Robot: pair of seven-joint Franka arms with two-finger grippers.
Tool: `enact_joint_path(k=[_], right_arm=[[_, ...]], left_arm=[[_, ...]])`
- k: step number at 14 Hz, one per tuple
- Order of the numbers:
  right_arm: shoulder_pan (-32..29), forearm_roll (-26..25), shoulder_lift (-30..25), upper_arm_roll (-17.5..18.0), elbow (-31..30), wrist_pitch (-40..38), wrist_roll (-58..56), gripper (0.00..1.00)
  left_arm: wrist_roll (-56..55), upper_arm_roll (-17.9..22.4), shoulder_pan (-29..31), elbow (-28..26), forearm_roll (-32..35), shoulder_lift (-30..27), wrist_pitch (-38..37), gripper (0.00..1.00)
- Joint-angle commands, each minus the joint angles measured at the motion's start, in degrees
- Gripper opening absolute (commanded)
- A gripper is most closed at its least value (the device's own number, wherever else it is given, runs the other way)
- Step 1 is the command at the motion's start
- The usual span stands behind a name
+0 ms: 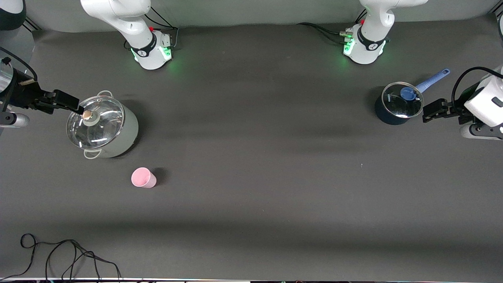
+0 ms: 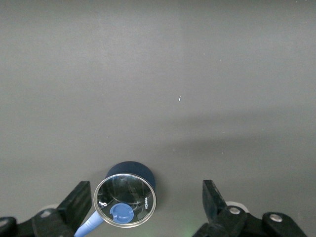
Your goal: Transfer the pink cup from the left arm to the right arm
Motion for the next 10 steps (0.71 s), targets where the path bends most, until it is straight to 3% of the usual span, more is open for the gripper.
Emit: enact_joint_path(k=[1,10], right_arm=[[0.19,-0.58,-0.24,0.11,0.03,0.33,-0.36,0.99],[0.19,-0.58,-0.15,0.11,0.12,0.77,-0.36,0.99]], left_arm=[[-0.05,0.53,-0.59,1.26,0.7,0.36,-0.53,1.0],[-0.31,0.44,-0.59,1.17,1.23,0.53,-0.26,1.0]])
